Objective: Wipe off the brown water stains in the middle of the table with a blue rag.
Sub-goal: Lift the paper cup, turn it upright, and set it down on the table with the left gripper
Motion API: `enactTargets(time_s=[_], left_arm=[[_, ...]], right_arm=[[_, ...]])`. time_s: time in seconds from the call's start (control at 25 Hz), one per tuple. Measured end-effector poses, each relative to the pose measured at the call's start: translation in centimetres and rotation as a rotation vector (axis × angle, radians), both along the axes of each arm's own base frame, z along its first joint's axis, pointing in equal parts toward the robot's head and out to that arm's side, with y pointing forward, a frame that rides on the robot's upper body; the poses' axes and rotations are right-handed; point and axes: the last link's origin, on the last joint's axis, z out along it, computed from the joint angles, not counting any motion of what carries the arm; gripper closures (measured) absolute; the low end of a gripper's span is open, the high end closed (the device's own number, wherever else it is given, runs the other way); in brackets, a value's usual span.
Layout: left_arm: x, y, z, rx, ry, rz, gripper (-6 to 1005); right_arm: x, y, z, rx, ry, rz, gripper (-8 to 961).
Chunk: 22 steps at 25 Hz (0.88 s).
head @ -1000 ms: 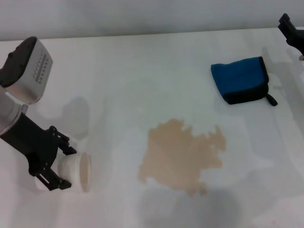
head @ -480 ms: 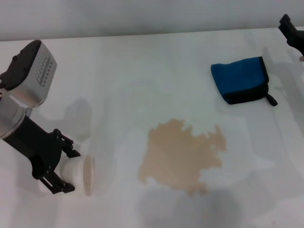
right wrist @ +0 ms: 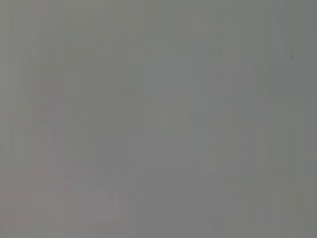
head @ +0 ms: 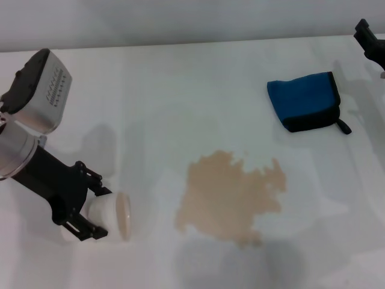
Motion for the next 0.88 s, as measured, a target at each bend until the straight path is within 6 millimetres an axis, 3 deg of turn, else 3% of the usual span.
enactTargets(time_s=[0.44,0.76,0.88], left_arm=[[0.5,0.5,0.2,0.083,-0.1,0.06,220],[0.6,2.1,2.6,0.353,-0.368,0.14,284],[-0.9,1.8,3.9,0.524,-0.552,0.202,313]], right_arm=[[0.0,0.1,0.2,0.001,-0.007,0.004,112],[0.1,0.1,0.5,0.004,-0.017,0.005,111],[0.3,0.0,0.7,0.006,-0.026,0.005,111]])
